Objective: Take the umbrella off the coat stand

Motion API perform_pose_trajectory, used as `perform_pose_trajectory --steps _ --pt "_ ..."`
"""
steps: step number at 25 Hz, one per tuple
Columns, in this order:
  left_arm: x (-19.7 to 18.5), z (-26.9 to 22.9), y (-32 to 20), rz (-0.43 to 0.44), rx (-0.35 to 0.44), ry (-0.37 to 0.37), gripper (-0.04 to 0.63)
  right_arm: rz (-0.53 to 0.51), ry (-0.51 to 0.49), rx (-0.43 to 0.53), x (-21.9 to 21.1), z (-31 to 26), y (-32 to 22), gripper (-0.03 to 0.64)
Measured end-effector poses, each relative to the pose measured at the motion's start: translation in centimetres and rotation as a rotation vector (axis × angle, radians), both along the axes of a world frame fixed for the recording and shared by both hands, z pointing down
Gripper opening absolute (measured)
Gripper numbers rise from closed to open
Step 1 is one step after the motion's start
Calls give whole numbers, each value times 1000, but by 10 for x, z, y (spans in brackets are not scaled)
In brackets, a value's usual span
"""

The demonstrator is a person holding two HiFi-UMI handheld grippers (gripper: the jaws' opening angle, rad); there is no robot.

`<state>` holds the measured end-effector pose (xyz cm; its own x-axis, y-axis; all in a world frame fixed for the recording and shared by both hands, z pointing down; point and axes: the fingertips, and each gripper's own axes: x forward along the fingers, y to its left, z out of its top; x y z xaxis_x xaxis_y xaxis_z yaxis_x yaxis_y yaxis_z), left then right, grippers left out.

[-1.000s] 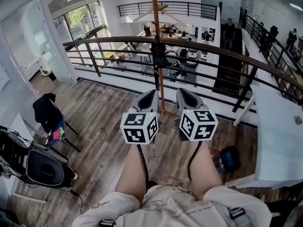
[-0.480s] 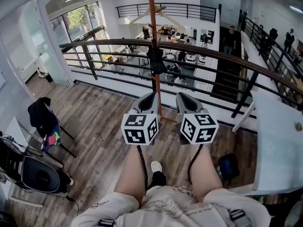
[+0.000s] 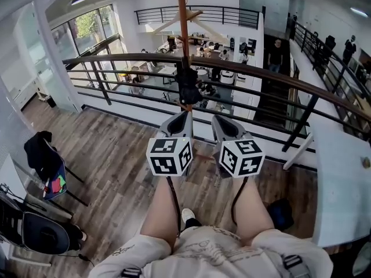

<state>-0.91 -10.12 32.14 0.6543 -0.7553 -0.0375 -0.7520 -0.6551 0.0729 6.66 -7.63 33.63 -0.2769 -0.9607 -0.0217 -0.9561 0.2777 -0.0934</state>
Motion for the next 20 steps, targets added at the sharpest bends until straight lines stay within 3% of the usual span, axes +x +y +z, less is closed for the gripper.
perform_pose_trajectory --steps 11,20 --pt "19 -3 -159 19 -17 -44 3 27 -11 14 16 -15 -155 3" --pt "31 6 -254 26 -28 -42 3 49 -7 4 27 -7 -243 3"
